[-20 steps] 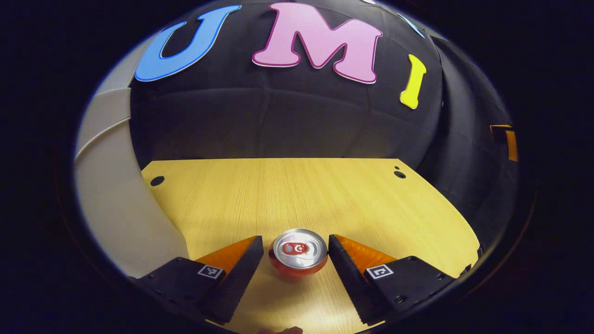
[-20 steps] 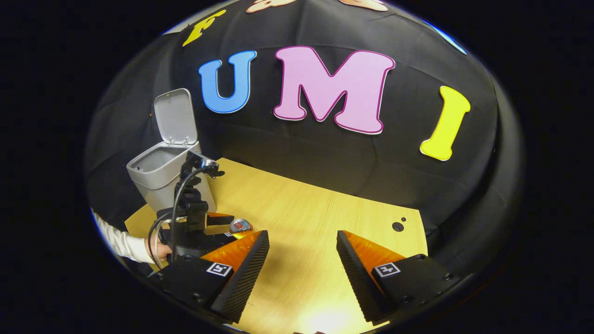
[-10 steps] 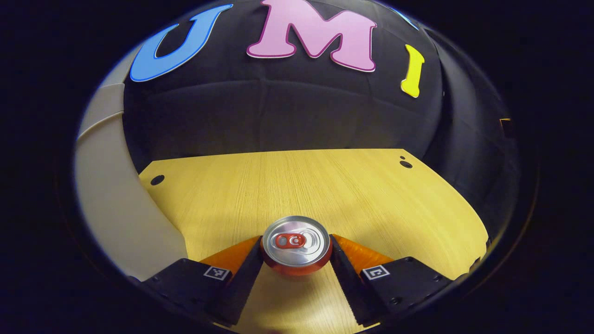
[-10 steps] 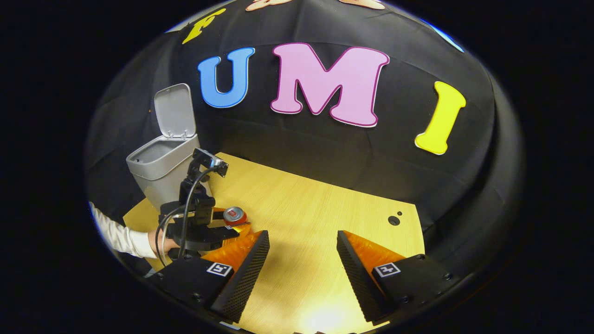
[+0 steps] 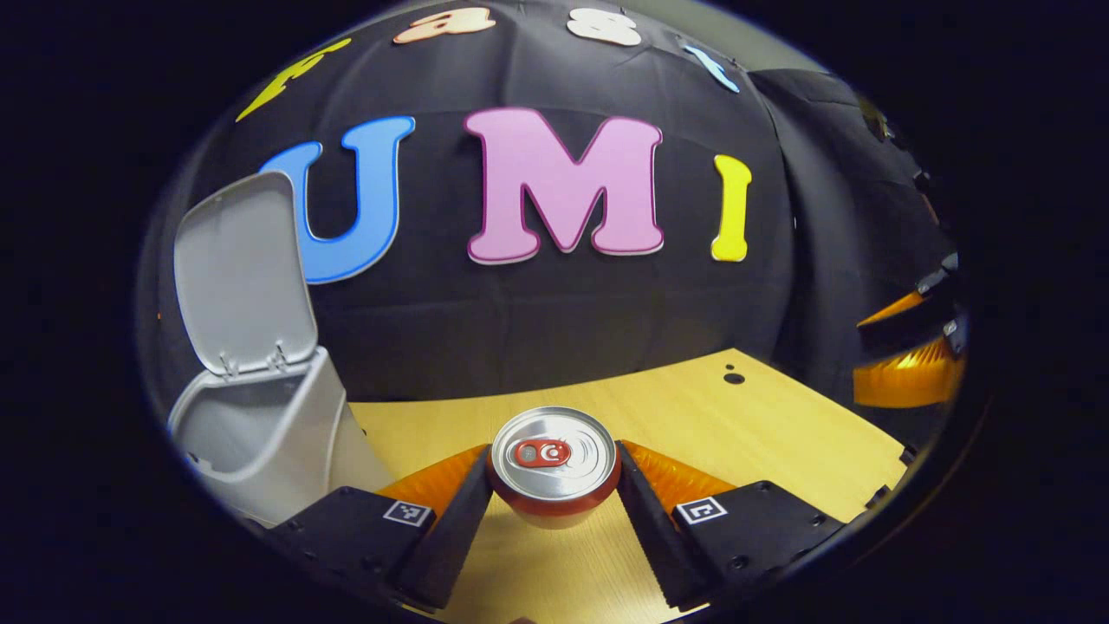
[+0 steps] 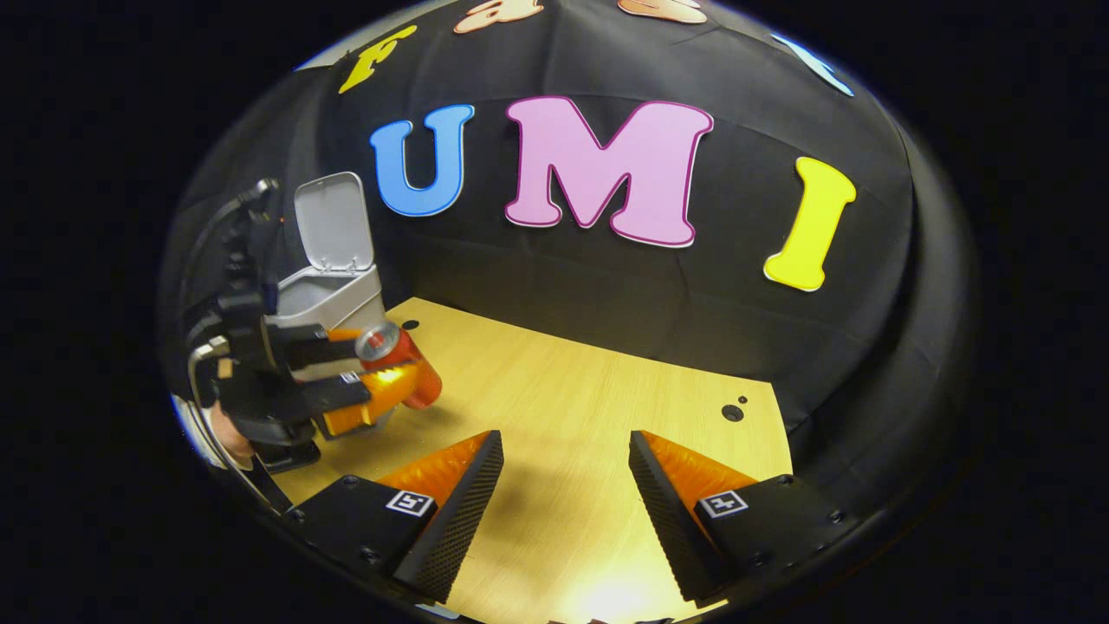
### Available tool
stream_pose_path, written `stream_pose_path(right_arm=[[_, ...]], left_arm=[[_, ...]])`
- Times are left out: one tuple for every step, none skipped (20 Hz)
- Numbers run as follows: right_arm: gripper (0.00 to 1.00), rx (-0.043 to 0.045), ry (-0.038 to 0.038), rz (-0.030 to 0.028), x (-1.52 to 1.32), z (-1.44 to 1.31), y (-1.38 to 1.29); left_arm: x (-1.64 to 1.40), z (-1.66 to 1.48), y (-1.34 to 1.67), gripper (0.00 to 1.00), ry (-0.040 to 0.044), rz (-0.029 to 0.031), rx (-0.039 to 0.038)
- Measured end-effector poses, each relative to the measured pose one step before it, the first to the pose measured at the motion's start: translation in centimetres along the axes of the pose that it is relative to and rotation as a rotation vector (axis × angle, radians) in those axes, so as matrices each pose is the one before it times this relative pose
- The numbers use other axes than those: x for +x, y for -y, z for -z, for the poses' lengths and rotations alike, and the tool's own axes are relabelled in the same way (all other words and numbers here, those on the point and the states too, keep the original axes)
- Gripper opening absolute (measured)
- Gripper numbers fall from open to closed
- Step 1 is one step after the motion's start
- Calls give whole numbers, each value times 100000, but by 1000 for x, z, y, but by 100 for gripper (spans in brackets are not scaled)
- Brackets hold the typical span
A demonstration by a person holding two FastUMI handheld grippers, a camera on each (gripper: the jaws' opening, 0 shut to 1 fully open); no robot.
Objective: Press the lid of the desktop garbage bin to open it, pick up the crumpled paper on the desktop and throw it into the bin, then pick up the pop can on the desktop and drop it into the bin, and finally close the garbage bin lid.
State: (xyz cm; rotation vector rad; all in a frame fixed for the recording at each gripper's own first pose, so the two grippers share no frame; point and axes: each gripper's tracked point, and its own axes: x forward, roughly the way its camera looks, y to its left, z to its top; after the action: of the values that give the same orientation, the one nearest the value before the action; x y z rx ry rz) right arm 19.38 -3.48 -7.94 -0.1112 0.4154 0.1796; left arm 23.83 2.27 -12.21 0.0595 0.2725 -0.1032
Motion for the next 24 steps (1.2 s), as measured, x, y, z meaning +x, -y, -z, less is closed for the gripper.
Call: stream_pose_path(right_arm=[[94,451,1043,-993,-320,-260,-621],[94,437,851,-1523,-233,-306,-705],[94,19,865,-1439,-166,-274,-648],[94,-561,625,-1030,-111,-233,-555],[94,-870,781,-542,-182,-232,-288],[94,-764,931,-245,-81,-285,-200],[94,-112,970,-573,-120,-336,-333],[94,499,685,-578,-57,-128,-375],[94,450,384,-392,-11,-74,-299],[94,138,133,-74,-93,54,-41],[94,40,255,90,34,14,-49],[94,357,384,184,-110,-47,-54],[94,572,6,96,-7,-4,10],[94,442,-144,273,-125,108,81],[94,135,-120,498,-135,77,149],[94,93,-140,587,-94,113,212],[94,261,-396,555,-32,156,200],[94,479,-314,427,-103,167,188],[94,504,-311,560,-51,114,270],[94,426,-448,635,-29,176,193],[94,467,-184,684,13,71,228],[94,624,-172,366,23,19,131],[94,608,232,182,-64,-147,57],[94,278,365,181,-11,-152,2]], left_arm=[[-1030,-1917,-867,87,2240,-1733,-485],[-1053,-1849,-1109,87,2235,-1974,-1323],[-907,-1881,-1038,87,1936,-1501,-2351],[-777,-1605,-1115,87,1695,-1902,-2724],[-585,-1761,-1474,87,1783,-2364,-2225],[-578,-2049,-2280,87,2012,-3417,-754],[-174,-1247,-1891,87,1348,-3200,982],[-68,-1020,-2082,87,1142,-3669,1360],[76,-364,-2193,87,-293,-4311,1806],[241,369,-1991,87,-1670,-4447,1237],[501,961,-1639,87,-2591,-2991,513],[319,988,-1178,87,-2890,-2252,-675],[282,1244,-932,87,-2602,-1391,-1255],[247,901,-684,87,-2606,-1191,-898],[345,899,-653,87,-1353,-1086,-125],[287,612,-560,87,-1224,-1531,927],[244,562,-353,87,-626,-961,853],[173,305,-85,88,-744,-270,420],[64,314,119,88,-960,83,190],[108,132,46,89,-894,-254,1034],[9,-216,-286,89,1461,-1653,1436],[199,-834,-316,94,2856,-1715,1558],[-207,-943,-17,97,2639,-1047,1610],[-108,-984,-3,97,2630,-783,1694]])
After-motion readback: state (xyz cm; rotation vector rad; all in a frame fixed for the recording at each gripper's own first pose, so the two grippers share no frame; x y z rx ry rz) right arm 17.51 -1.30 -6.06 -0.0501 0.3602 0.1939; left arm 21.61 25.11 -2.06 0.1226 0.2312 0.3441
